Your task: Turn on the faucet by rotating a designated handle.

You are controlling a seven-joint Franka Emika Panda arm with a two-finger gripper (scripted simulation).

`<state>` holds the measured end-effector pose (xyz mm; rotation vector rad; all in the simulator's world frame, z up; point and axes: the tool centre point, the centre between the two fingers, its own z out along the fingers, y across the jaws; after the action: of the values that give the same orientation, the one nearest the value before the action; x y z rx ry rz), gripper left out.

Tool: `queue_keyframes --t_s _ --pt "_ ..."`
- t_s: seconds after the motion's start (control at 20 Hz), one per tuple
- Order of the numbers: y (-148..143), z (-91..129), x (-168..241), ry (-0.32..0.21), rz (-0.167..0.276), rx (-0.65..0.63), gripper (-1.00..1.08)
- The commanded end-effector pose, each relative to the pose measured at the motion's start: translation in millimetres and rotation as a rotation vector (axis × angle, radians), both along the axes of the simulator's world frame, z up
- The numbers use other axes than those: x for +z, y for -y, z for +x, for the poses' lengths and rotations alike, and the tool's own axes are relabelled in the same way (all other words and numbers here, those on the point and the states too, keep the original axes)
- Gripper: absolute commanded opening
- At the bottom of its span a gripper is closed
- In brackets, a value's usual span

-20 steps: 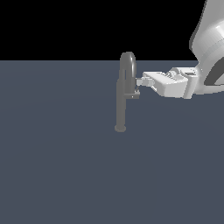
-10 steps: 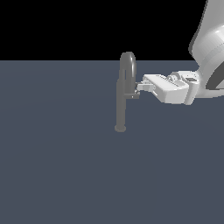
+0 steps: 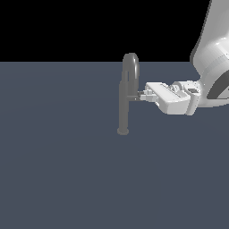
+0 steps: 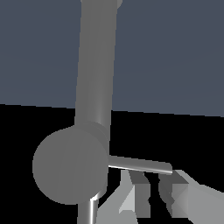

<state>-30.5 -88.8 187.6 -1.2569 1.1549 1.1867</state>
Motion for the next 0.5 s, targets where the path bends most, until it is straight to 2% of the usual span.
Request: queue_keyframes --t_s 0.0,0.25,0.3,0.45 --pt "0.2 -2.7 -25.1 -0.031 0.0 -0.007 -1.0" --pt "0.2 -3.0 -49.4 -0.053 0.001 -0.01 -1.0" --pt "3.2 6.0 -10.2 0.01 0.002 0.0 -1.0" --pt "2.3 9.6 -24.8 -0.006 0.002 -0.002 -1.0"
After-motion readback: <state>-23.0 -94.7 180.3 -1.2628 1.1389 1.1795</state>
